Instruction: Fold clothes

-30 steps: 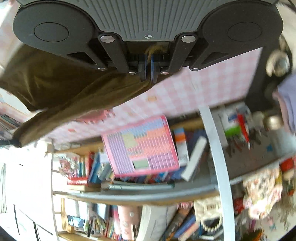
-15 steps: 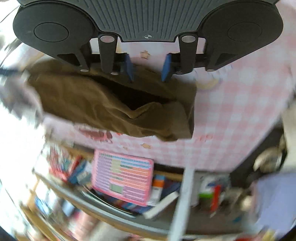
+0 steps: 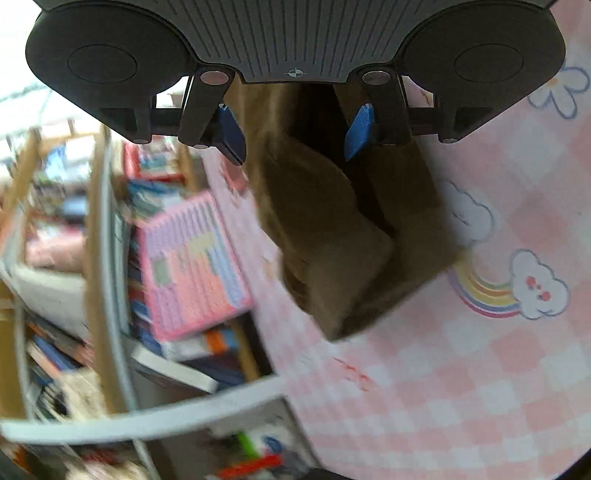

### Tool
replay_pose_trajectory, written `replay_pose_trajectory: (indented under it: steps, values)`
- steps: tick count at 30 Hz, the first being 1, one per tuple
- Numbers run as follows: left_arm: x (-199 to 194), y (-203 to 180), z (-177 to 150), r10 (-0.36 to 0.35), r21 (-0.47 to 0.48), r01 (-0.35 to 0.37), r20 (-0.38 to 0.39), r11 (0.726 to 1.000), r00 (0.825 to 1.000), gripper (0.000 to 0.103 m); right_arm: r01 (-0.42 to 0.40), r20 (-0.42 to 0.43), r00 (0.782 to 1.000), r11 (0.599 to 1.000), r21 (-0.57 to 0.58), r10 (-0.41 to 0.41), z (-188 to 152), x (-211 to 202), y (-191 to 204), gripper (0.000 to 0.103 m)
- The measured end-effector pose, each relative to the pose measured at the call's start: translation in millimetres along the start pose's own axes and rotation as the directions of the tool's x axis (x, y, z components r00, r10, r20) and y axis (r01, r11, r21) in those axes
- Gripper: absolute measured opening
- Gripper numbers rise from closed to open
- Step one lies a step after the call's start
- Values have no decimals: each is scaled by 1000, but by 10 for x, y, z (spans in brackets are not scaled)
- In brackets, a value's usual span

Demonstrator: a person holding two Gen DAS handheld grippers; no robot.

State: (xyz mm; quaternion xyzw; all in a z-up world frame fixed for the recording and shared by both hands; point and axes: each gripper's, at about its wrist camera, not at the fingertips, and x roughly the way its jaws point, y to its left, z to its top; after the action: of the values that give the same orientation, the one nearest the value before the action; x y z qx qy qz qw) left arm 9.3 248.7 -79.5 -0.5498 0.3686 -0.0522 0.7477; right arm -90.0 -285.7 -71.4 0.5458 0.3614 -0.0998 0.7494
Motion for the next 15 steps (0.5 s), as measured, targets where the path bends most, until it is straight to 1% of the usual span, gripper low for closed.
replay_pose_trajectory:
  steps: [2, 4, 5, 6, 8, 9, 11, 12, 13, 14, 15]
  values:
    - [4, 35, 42, 10, -42, -9, 47, 999, 999, 52, 10, 8, 1000, 1000, 22, -11, 73, 27, -23, 48]
    - [4, -3, 84, 41, -21, -40, 88, 999, 995, 10, 9, 12, 1000, 998, 54, -10, 157, 53, -48, 39]
    - [4, -35, 108, 57, -1, -57, 109, 998, 992, 9, 17, 6, 1000, 998, 65, -17, 207, 94, -54, 23]
    - [5, -102, 139, 71, 46, -77, 127, 996, 989, 7, 35, -4, 999, 997, 67, -35, 259, 149, -48, 7]
    - [14, -320, 183, 72, 158, -96, 155, 983, 985, 6, 74, -9, 997, 996, 39, -74, 359, 231, 28, 3]
    - [0, -455, 195, 43, 213, -79, 168, 974, 985, 5, 72, -3, 997, 997, 12, -72, 402, 249, 96, 3]
    - [-106, -737, 194, -53, 330, -15, 197, 944, 979, 5, -7, 61, 998, 995, -99, 13, 495, 96, 431, 3]
    - [-185, -839, 201, -105, 366, 22, 208, 930, 972, 5, -63, 92, 993, 987, -151, 77, 524, -19, 585, 3]
    - [-260, -924, 211, -147, 399, 49, 217, 916, 965, 5, -126, 122, 980, 969, -213, 154, 548, -180, 749, 3]
    - [-316, -952, 225, -163, 418, 57, 223, 906, 961, 6, -165, 143, 968, 950, -265, 208, 563, -330, 874, 3]
    - [-337, -912, 244, -157, 413, 55, 217, 909, 963, 6, -177, 144, 963, 940, -293, 226, 558, -432, 916, 3]
